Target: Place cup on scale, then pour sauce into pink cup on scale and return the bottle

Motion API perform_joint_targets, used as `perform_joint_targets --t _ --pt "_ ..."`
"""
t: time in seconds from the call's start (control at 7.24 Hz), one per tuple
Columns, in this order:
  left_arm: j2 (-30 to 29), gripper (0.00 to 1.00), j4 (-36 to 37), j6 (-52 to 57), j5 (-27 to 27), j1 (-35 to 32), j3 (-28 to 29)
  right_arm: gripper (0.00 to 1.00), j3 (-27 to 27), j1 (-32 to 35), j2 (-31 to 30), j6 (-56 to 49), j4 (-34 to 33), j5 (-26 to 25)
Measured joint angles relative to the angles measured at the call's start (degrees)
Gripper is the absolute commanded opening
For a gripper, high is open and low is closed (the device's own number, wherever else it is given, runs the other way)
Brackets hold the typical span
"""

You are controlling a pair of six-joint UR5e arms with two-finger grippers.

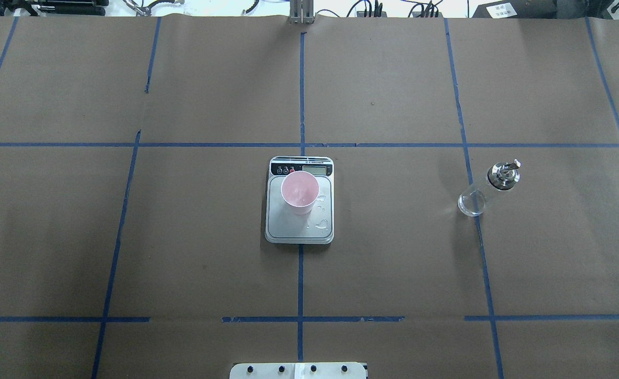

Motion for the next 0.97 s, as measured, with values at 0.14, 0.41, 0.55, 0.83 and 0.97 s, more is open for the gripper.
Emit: perform_joint_targets --t 0.14,0.41,0.55,0.83,0.97 --pt "0.0 1.0 0.0 0.0 0.0 0.0 -0.1 1.0 0.1 0.0 0.0 0.0 0.0 -0.1" --pt "0.0 1.0 0.0 0.0 0.1 0.0 -0.1 1.0 0.2 0.0 0.0 0.0 0.1 -0.1" --pt "0.0 1.0 0.0 0.0 0.1 0.0 -0.1 1.0 0.2 0.0 0.1 0.0 0.1 0.0" --pt "-0.3 1.0 0.0 -0.1 0.1 0.0 -0.2 1.0 0.7 0.0 0.5 0.0 -0.1 0.2" --pt "-0.2 1.0 0.0 -0.1 0.1 0.0 -0.3 1.0 0.8 0.0 0.9 0.0 -0.4 0.2"
